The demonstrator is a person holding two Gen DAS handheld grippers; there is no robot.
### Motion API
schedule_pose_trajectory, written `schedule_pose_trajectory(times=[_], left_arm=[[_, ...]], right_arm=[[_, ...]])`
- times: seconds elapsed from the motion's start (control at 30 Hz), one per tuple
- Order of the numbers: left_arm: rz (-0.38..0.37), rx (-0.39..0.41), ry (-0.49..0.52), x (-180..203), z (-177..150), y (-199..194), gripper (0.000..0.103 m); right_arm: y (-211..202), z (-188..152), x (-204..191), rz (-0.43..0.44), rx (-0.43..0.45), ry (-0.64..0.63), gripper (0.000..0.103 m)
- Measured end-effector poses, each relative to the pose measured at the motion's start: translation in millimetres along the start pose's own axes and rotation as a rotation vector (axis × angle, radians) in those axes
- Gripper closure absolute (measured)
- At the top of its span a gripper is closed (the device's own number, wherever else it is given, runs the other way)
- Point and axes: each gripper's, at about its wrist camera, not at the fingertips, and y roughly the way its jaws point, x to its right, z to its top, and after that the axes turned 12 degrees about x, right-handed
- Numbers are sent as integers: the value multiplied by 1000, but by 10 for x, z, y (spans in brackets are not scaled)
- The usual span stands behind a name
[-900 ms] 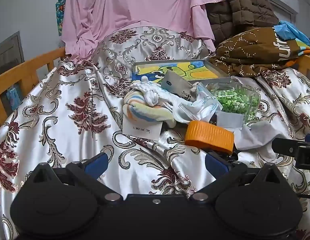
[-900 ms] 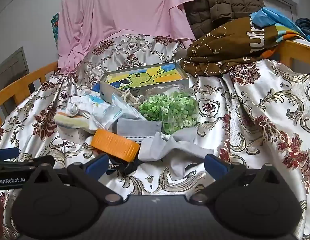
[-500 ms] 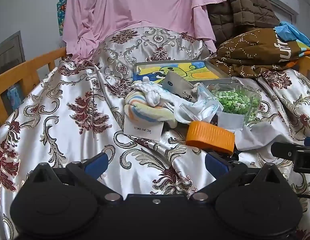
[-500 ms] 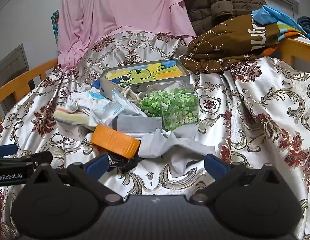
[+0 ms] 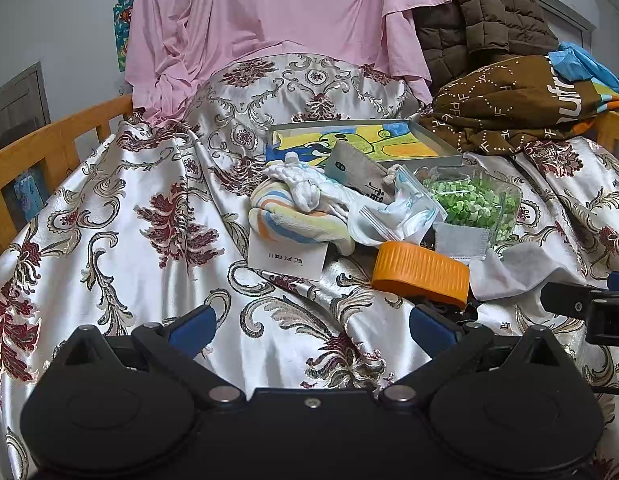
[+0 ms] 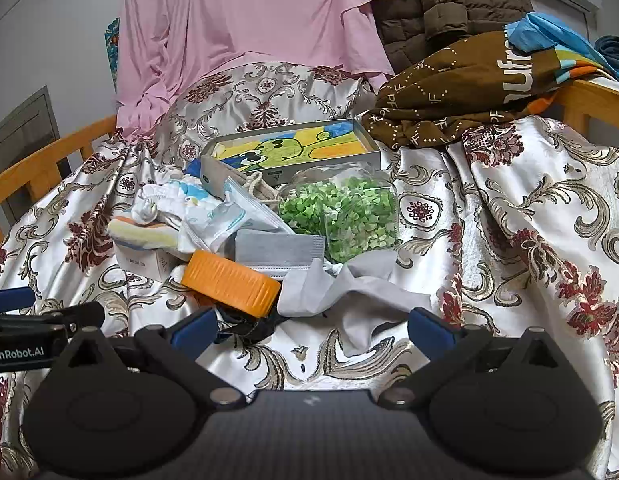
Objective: Organize soft objects
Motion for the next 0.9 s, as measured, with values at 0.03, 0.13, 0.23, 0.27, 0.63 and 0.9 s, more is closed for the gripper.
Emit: schedule_pose_trajectory(times=[0.03, 0.13, 0.23, 0.27, 0.63, 0.9], left_arm=[[0, 0, 0, -1, 0, 1, 1], [0, 0, 0, -1, 2, 1, 1], [-1, 0, 0, -3, 2, 1, 1], [-1, 0, 0, -4, 1, 0, 1], [-1, 0, 0, -5, 1, 1, 1], [0, 0, 1, -6, 1, 0, 1]], right_arm=[[-2, 0, -1, 0, 1, -1, 0], [-11, -2, 6, 1, 5, -2, 0], [-10, 1, 6, 2, 3, -2, 0], [-9, -1, 2, 2, 3, -2, 0], [-11, -3, -10, 4, 0, -3, 0], [-11, -2, -10, 4, 0, -2, 0]])
